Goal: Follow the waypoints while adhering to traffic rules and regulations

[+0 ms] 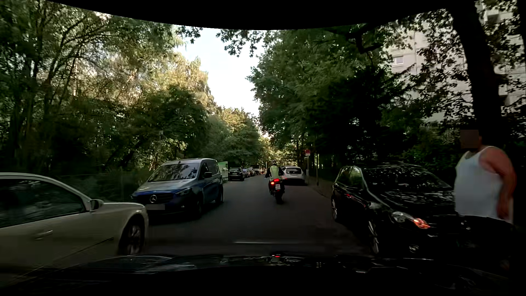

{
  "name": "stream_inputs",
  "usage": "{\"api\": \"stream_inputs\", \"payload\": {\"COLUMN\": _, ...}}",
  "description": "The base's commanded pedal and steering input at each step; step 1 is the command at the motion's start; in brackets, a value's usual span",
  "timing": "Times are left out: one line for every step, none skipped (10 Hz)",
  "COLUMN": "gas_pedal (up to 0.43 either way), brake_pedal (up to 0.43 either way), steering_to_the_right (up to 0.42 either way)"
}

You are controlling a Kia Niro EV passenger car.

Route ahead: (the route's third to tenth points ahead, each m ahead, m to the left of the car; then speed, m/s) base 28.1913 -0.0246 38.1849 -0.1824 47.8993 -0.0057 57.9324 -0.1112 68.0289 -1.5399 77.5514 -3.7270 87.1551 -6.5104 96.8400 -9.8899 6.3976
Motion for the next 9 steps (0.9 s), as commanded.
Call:
{"api": "stream_inputs", "payload": {"gas_pedal": 0.169, "brake_pedal": 0.0, "steering_to_the_right": -0.006}}
{"api": "stream_inputs", "payload": {"gas_pedal": 0.169, "brake_pedal": 0.0, "steering_to_the_right": -0.006}}
{"api": "stream_inputs", "payload": {"gas_pedal": 0.169, "brake_pedal": 0.0, "steering_to_the_right": -0.006}}
{"api": "stream_inputs", "payload": {"gas_pedal": 0.169, "brake_pedal": 0.0, "steering_to_the_right": -0.006}}
{"api": "stream_inputs", "payload": {"gas_pedal": 0.169, "brake_pedal": 0.0, "steering_to_the_right": -0.005}}
{"api": "stream_inputs", "payload": {"gas_pedal": 0.169, "brake_pedal": 0.0, "steering_to_the_right": -0.006}}
{"api": "stream_inputs", "payload": {"gas_pedal": 0.169, "brake_pedal": 0.0, "steering_to_the_right": -0.01}}
{"api": "stream_inputs", "payload": {"gas_pedal": 0.169, "brake_pedal": 0.0, "steering_to_the_right": -0.021}}
{"api": "stream_inputs", "payload": {"gas_pedal": 0.169, "brake_pedal": 0.0, "steering_to_the_right": -0.024}}
